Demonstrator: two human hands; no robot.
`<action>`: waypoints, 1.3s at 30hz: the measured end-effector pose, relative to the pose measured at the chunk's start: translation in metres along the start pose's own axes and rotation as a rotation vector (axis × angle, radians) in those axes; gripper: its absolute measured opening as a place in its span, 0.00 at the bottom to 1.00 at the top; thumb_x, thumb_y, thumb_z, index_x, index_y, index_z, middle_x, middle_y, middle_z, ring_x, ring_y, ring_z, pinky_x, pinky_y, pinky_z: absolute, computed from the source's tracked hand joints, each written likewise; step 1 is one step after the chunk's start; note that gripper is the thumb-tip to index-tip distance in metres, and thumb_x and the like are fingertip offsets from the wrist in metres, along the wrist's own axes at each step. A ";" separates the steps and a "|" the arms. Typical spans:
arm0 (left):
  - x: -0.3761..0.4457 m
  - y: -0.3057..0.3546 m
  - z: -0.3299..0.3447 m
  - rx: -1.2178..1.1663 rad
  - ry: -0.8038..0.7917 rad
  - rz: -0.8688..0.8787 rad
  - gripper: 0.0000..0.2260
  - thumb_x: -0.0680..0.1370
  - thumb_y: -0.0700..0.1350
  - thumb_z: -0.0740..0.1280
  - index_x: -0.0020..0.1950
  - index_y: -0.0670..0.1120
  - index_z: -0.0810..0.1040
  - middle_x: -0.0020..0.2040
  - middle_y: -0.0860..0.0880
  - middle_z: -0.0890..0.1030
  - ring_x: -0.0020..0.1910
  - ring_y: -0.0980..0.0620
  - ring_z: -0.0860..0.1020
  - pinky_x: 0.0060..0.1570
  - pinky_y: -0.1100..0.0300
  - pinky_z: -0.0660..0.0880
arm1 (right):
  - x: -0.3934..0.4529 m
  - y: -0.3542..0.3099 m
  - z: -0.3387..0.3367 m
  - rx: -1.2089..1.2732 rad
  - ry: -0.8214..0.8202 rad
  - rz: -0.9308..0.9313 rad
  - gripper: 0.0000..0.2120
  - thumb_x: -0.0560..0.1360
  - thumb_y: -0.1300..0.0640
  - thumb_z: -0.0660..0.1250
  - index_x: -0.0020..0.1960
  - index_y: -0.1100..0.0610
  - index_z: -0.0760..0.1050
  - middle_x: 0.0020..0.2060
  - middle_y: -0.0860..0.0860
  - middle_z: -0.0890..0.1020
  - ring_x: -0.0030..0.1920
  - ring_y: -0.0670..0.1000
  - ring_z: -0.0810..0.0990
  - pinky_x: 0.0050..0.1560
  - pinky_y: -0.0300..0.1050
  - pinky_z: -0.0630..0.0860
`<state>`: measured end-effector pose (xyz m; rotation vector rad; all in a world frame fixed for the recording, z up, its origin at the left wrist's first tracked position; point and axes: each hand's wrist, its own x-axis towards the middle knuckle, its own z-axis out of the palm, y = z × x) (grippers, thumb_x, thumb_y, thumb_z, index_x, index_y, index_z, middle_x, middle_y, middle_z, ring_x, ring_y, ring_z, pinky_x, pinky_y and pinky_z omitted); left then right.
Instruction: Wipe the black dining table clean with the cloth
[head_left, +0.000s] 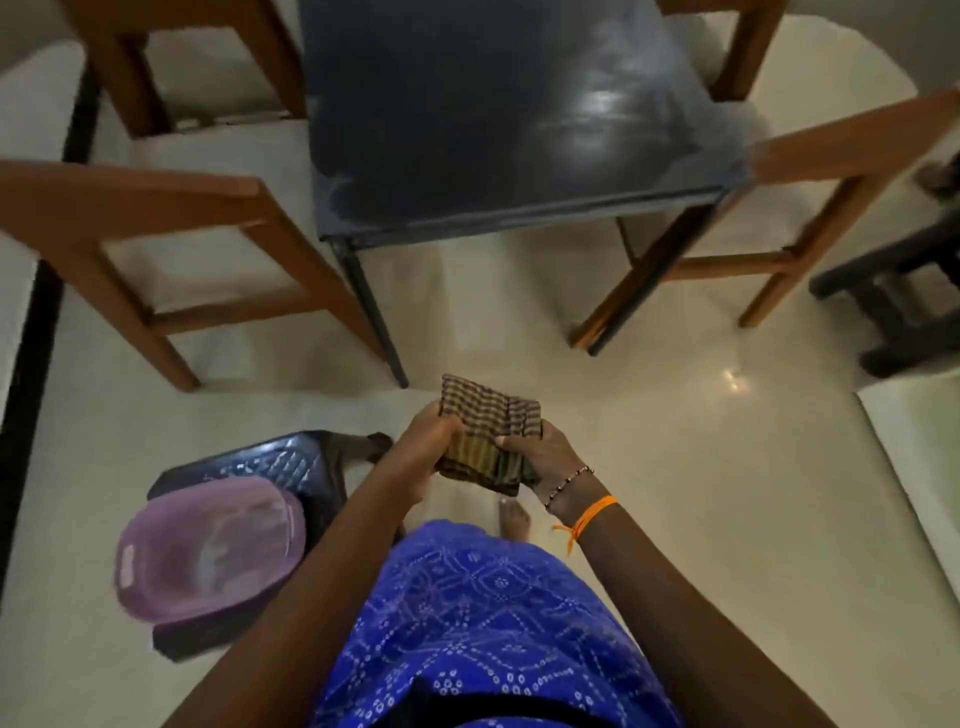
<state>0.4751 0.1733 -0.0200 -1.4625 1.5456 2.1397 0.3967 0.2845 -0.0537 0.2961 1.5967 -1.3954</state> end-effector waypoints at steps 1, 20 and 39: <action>0.001 0.002 -0.001 -0.031 0.018 -0.012 0.16 0.76 0.34 0.55 0.61 0.44 0.71 0.48 0.46 0.78 0.44 0.50 0.76 0.41 0.58 0.75 | 0.006 -0.006 0.001 -0.038 -0.009 0.000 0.21 0.71 0.74 0.65 0.63 0.70 0.70 0.60 0.68 0.76 0.61 0.66 0.76 0.62 0.62 0.72; -0.008 -0.072 -0.153 -0.853 0.633 -0.059 0.17 0.78 0.35 0.56 0.67 0.42 0.68 0.60 0.39 0.76 0.59 0.41 0.75 0.59 0.46 0.74 | 0.081 0.003 0.221 -0.991 -0.634 -0.088 0.20 0.67 0.71 0.71 0.58 0.62 0.73 0.55 0.63 0.80 0.53 0.59 0.79 0.58 0.54 0.77; 0.040 -0.179 -0.218 -1.103 1.145 -0.250 0.19 0.71 0.29 0.58 0.59 0.40 0.74 0.53 0.39 0.80 0.53 0.42 0.79 0.47 0.54 0.77 | 0.134 0.163 0.359 -1.742 -1.165 -0.104 0.21 0.73 0.64 0.66 0.66 0.60 0.70 0.59 0.58 0.79 0.60 0.57 0.77 0.58 0.43 0.72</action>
